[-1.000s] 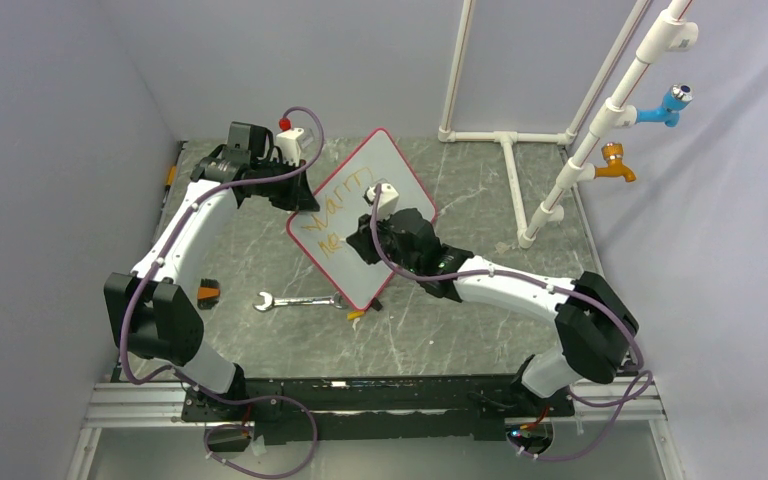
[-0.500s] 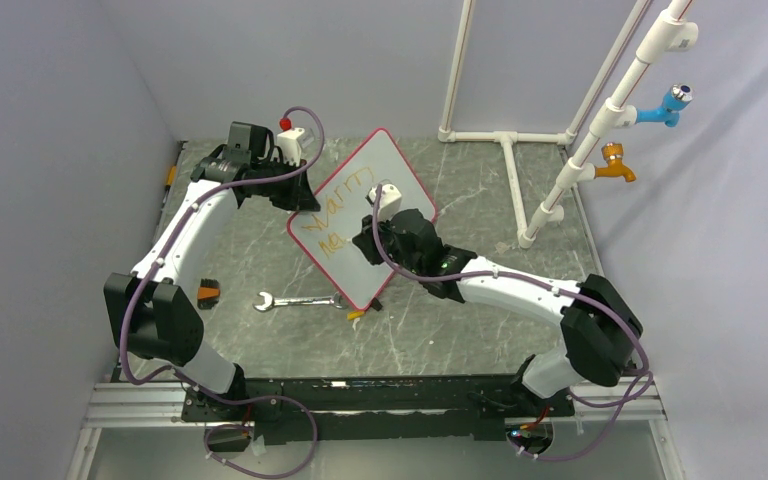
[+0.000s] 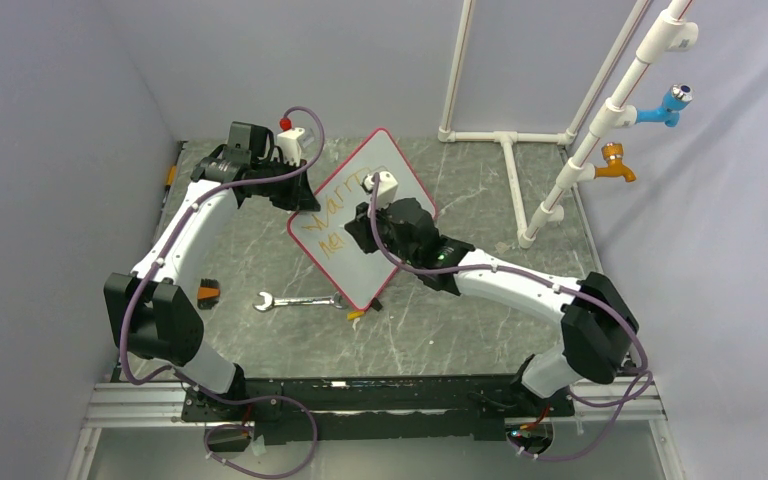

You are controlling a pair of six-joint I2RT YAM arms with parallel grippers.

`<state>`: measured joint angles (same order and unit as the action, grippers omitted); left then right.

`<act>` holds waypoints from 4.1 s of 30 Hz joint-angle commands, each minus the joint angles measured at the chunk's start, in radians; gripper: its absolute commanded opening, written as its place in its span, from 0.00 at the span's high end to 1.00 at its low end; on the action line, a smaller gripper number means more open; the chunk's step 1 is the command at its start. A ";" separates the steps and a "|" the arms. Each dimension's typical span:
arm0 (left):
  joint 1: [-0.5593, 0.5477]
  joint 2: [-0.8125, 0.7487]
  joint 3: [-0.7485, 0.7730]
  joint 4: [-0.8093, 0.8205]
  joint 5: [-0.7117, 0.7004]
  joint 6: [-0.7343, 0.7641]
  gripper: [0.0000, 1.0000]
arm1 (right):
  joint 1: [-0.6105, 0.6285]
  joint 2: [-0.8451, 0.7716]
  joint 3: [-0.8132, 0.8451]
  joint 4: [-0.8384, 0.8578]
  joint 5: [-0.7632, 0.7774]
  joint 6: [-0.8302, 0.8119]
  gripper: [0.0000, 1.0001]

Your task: Write a sentence on the whiteboard

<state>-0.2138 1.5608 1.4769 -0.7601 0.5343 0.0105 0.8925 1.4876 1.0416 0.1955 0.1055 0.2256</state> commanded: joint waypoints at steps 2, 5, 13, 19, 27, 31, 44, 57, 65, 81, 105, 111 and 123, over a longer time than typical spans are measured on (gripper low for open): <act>-0.004 0.024 -0.010 -0.035 -0.245 0.141 1.00 | -0.002 0.035 0.048 0.040 -0.001 -0.009 1.00; -0.004 0.022 -0.010 -0.035 -0.245 0.140 1.00 | -0.001 0.048 0.046 0.044 -0.004 -0.008 1.00; -0.004 0.021 -0.010 -0.035 -0.244 0.140 1.00 | -0.003 0.036 -0.021 0.050 -0.004 0.008 1.00; -0.004 0.022 -0.010 -0.034 -0.244 0.140 1.00 | -0.002 0.007 -0.082 0.051 -0.008 0.031 1.00; -0.006 0.021 -0.010 -0.035 -0.246 0.141 1.00 | -0.002 -0.002 -0.095 0.050 -0.013 0.040 1.00; -0.006 0.024 -0.010 -0.034 -0.246 0.140 1.00 | -0.002 0.002 -0.073 0.047 -0.015 0.036 1.00; -0.006 0.021 -0.010 -0.035 -0.246 0.140 1.00 | -0.003 0.043 0.026 0.037 -0.013 0.013 1.00; -0.005 0.020 -0.010 -0.035 -0.247 0.140 1.00 | -0.013 0.081 0.096 -0.005 0.021 0.005 1.00; -0.005 0.020 -0.010 -0.036 -0.247 0.140 1.00 | -0.013 0.039 0.081 -0.030 0.065 0.007 1.00; -0.006 0.017 -0.012 -0.034 -0.246 0.141 1.00 | -0.037 -0.023 0.007 -0.011 0.054 0.002 1.00; -0.011 0.017 -0.010 -0.035 -0.245 0.142 1.00 | -0.046 0.044 -0.016 0.061 -0.049 0.010 1.00; -0.013 0.017 -0.012 -0.034 -0.247 0.143 1.00 | -0.047 0.036 -0.058 0.063 -0.051 0.020 1.00; -0.015 0.020 -0.011 -0.035 -0.249 0.142 1.00 | -0.046 -0.001 -0.118 0.063 -0.052 0.040 1.00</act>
<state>-0.2176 1.5623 1.4776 -0.7601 0.5255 0.0109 0.8459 1.5009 0.9405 0.2710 0.0689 0.2508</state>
